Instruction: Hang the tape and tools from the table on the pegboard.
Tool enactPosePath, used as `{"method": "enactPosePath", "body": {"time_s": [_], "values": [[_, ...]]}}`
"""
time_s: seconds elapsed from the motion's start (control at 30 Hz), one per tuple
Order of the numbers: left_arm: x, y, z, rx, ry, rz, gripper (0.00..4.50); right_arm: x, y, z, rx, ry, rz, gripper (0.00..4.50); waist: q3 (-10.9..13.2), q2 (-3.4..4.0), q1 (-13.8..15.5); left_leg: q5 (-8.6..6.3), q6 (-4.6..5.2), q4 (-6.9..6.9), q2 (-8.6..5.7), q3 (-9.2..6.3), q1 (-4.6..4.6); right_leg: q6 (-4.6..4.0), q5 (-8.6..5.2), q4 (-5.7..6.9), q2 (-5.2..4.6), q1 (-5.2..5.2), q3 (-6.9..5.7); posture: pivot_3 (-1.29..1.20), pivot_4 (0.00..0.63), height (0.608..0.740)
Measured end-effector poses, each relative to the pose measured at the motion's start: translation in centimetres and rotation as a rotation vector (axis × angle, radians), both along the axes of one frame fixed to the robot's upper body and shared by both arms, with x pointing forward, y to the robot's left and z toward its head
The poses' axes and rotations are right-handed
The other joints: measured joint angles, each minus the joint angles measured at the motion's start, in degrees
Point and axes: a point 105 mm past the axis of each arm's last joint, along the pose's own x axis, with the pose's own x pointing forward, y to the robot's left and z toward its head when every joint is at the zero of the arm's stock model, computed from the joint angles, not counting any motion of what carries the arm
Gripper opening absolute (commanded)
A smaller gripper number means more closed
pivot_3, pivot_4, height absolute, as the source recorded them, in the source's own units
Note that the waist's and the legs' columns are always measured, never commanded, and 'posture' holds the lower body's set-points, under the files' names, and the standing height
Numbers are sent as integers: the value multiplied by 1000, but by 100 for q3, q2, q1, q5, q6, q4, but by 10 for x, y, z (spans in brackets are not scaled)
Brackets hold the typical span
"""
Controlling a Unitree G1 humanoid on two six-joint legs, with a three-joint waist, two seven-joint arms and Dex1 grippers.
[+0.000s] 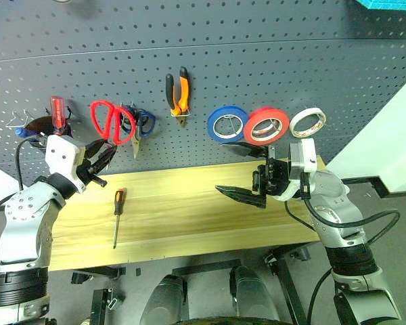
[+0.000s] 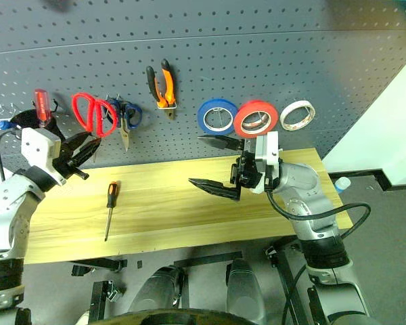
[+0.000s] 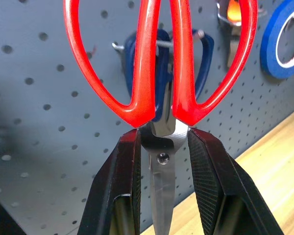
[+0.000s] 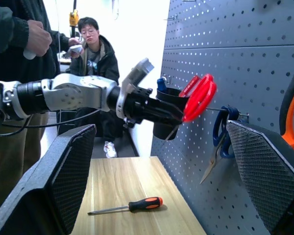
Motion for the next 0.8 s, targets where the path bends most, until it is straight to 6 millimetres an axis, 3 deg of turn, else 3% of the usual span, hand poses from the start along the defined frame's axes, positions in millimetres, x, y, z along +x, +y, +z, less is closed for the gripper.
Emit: {"method": "enactPosePath", "body": {"time_s": [0.13,0.47,0.53,0.6,0.7,0.8], "values": [[6,-2,-6,18,26,6,1040,-1,0,-1,-11,-7,5,4500,-24,3,7,0,0,1,0,0,0,0,0,1,0,0,0,-5,79,738],[11,-3,-17,-26,63,24,4410,-2,-1,-8,-32,-2,-4,4500,-58,2,1,0,0,1,0,0,1,0,0,3,0,0,0,-13,77,738],[7,-1,-20,-66,101,30,4410,-3,-2,-12,-59,-8,-8,4500,-60,4,-15,0,0,1,0,0,1,0,0,3,0,0,1,-15,85,738],[-10,-2,-34,-105,193,14,4410,-4,-3,-18,-111,-36,-11,4500,-64,5,-51,-1,2,0,0,4,4,1,0,3,0,0,6,-5,92,738],[-37,1,-74,-119,410,42,4463,-2,-7,-30,-162,-38,-27,4500,-65,7,-52,-3,6,-2,2,5,6,1,-1,9,2,-3,7,13,97,738],[-53,20,-111,-110,601,218,4463,-3,-6,-34,-179,-43,-19,4500,-65,7,-4,-3,6,0,3,1,8,0,-1,14,6,-1,6,25,101,738]]}}
